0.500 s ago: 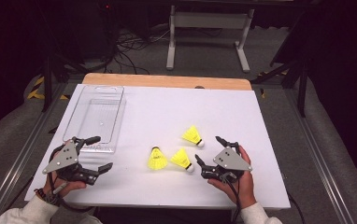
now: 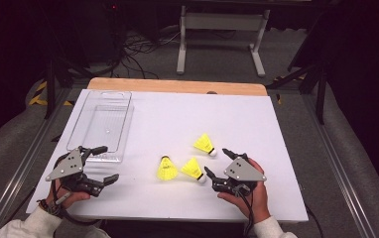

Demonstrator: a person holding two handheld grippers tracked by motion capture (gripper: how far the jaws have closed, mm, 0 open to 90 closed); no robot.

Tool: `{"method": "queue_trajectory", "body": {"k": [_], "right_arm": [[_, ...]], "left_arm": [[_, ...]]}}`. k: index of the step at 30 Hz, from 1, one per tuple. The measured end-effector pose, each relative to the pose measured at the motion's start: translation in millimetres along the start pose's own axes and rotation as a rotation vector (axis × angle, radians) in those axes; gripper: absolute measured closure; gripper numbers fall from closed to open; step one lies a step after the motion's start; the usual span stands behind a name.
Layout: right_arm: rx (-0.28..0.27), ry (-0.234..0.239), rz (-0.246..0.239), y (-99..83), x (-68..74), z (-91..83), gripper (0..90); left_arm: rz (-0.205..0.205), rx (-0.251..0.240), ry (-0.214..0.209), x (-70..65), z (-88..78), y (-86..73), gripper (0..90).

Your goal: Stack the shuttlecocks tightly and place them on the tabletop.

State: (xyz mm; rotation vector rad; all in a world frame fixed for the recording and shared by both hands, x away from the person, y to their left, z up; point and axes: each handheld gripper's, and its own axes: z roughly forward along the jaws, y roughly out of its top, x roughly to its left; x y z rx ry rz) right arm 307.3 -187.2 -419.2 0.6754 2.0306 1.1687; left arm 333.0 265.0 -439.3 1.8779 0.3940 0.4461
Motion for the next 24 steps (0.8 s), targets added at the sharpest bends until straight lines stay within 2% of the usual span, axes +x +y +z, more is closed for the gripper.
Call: {"method": "queue_trajectory", "body": {"k": [5,10,13,16,17,20,21,22,23,24], "right_arm": [[0.043,0.037,-0.045,11.0,9.7,5.1,33.7],[0.045,0.084,-0.074,21.2,15.6,15.0,36.9],[0.048,0.117,-0.067,24.4,16.6,21.0,40.6],[0.051,0.129,-0.080,26.4,19.4,24.5,42.2],[0.066,0.167,-0.101,28.2,24.6,29.2,44.8],[0.073,0.165,-0.128,29.3,29.8,33.7,42.5],[0.072,0.161,-0.129,29.2,29.8,34.3,42.0],[0.070,0.159,-0.128,29.2,28.6,34.6,41.6],[0.065,0.159,-0.125,29.3,27.2,34.2,41.0],[0.059,0.157,-0.118,29.1,25.8,33.2,40.5]], "left_arm": [[0.015,0.014,0.000,-1.9,-0.4,0.6,7.3],[0.018,0.050,-0.013,-2.4,3.8,-2.2,7.9],[0.021,0.076,-0.016,-5.9,3.2,-6.0,8.5],[0.014,0.086,-0.017,-7.9,1.7,-7.7,8.9],[0.014,0.094,-0.011,-8.9,1.3,-8.0,9.9],[-0.004,0.105,-0.003,-13.5,4.7,-7.7,12.9],[-0.001,0.121,0.002,-18.0,12.3,-5.3,13.6],[-0.001,0.121,0.002,-18.0,12.3,-5.3,14.2],[0.014,0.132,-0.007,-23.5,21.1,-2.2,15.8],[0.014,0.132,-0.007,-23.5,21.1,-2.2,16.4]]}}
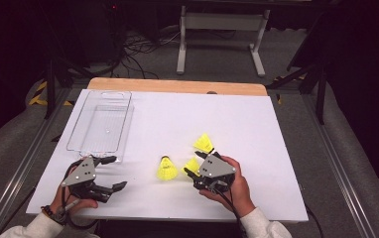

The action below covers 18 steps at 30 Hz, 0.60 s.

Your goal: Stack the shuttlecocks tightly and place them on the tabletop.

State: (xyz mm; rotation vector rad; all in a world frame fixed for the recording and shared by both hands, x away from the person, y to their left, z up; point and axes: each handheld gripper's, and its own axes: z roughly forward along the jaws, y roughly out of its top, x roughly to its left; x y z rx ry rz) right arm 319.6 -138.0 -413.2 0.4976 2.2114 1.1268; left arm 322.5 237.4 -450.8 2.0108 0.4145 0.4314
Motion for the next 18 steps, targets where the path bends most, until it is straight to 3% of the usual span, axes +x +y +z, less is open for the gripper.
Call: {"method": "queue_trajectory", "body": {"k": [3,6,13,18], "right_arm": [[-0.010,-0.009,0.014,-0.9,-2.1,-2.5,39.3],[-0.014,-0.019,0.015,-2.5,-2.8,-5.4,38.8],[0.009,-0.050,0.034,-12.9,-3.8,-13.9,37.0],[0.017,-0.088,0.061,-20.5,-5.7,-26.0,36.8]], "left_arm": [[-0.002,0.025,-0.006,-4.3,15.5,7.2,18.0],[0.015,0.041,-0.040,-10.4,31.3,15.2,20.8],[0.069,0.099,-0.016,-14.1,62.8,37.1,29.6],[0.102,0.138,-0.027,-15.9,82.8,49.1,33.4]]}}
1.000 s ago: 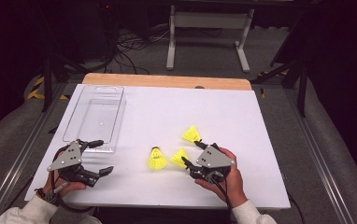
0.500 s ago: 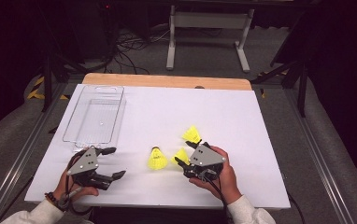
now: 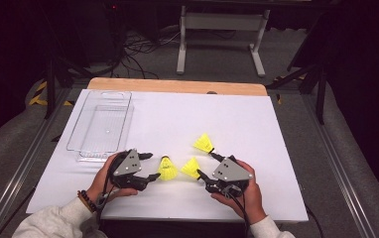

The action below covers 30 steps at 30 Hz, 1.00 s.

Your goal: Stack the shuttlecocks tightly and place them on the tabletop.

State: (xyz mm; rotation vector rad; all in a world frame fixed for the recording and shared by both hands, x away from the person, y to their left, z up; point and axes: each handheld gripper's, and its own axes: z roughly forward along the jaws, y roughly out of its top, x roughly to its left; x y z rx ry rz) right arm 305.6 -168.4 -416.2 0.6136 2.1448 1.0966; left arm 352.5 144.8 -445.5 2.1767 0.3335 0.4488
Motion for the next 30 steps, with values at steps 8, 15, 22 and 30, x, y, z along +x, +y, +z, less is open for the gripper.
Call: {"method": "queue_trajectory", "body": {"k": [8,15,22,30], "right_arm": [[0.010,-0.023,0.008,-5.3,-1.1,-6.9,36.1],[0.016,-0.025,0.009,-6.7,-3.1,-7.0,35.4],[0.015,-0.028,0.004,-7.0,-3.8,-7.7,35.3],[0.018,-0.039,0.001,-7.4,-4.3,-8.2,34.7]], "left_arm": [[0.079,0.065,0.001,-5.5,21.7,14.6,45.6],[0.105,0.128,0.018,-3.5,31.4,18.9,59.2],[0.118,0.153,0.027,0.0,36.6,19.4,72.5],[0.106,0.170,0.106,8.5,29.2,27.7,89.1]]}}
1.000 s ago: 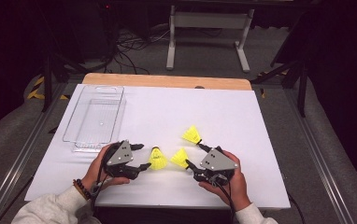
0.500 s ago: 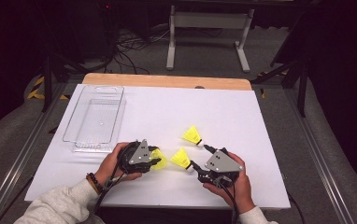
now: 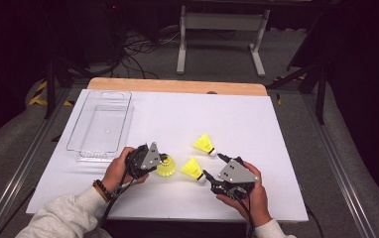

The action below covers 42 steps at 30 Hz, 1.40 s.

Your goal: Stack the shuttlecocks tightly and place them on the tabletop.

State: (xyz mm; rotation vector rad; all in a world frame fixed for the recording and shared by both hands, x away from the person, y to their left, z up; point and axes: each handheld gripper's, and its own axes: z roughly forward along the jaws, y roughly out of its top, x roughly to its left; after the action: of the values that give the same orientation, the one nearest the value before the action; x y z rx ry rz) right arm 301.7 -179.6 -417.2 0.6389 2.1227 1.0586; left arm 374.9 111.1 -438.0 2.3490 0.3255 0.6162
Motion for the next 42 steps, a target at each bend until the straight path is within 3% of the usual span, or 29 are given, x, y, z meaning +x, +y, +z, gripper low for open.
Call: {"method": "queue_trajectory", "body": {"k": [6,9,13,15,17,19,22,23,27,31,33,39,42], "right_arm": [[0.000,0.000,0.005,0.0,-0.7,0.1,34.2],[0.000,0.003,0.010,-0.2,-1.5,0.3,33.9],[0.004,0.003,0.019,-1.0,-3.4,1.7,33.5],[0.006,0.004,0.020,-1.2,-4.5,2.4,33.5],[0.006,0.002,0.027,-1.5,-5.6,3.2,33.5],[0.008,0.003,0.030,-1.8,-6.6,3.8,33.4],[0.013,0.003,0.033,-2.6,-7.2,4.7,33.3],[0.014,0.003,0.032,-2.9,-7.5,4.9,33.3],[0.017,0.005,0.034,-3.9,-8.4,5.2,33.1],[0.026,0.008,0.035,-4.6,-8.8,6.0,32.2],[0.031,0.016,0.032,-4.8,-8.4,7.0,31.7],[0.037,0.025,0.025,-5.0,-7.4,7.8,30.6],[0.041,0.031,0.023,-5.3,-7.2,8.6,29.9]], "left_arm": [[0.019,0.029,0.023,14.6,-11.9,7.2,89.2],[0.005,0.049,0.012,36.0,-24.8,13.1,89.2],[0.016,0.100,-0.016,57.9,-32.1,16.8,89.2],[0.014,0.129,-0.033,65.2,-31.3,18.5,89.2],[0.050,0.180,-0.026,72.0,-27.2,22.0,89.1],[0.057,0.209,-0.054,78.2,-20.7,24.4,89.2],[0.106,0.278,-0.050,80.1,-6.6,26.0,89.1],[0.099,0.290,-0.070,81.2,-2.2,25.7,89.1],[0.100,0.357,-0.081,82.8,15.1,26.3,88.8],[0.085,0.354,-0.092,83.2,22.8,30.8,87.1],[0.096,0.362,-0.092,83.4,28.2,36.8,83.7],[0.072,0.334,-0.089,79.9,39.9,45.5,74.1],[0.077,0.339,-0.085,75.9,46.9,50.8,76.4]]}}
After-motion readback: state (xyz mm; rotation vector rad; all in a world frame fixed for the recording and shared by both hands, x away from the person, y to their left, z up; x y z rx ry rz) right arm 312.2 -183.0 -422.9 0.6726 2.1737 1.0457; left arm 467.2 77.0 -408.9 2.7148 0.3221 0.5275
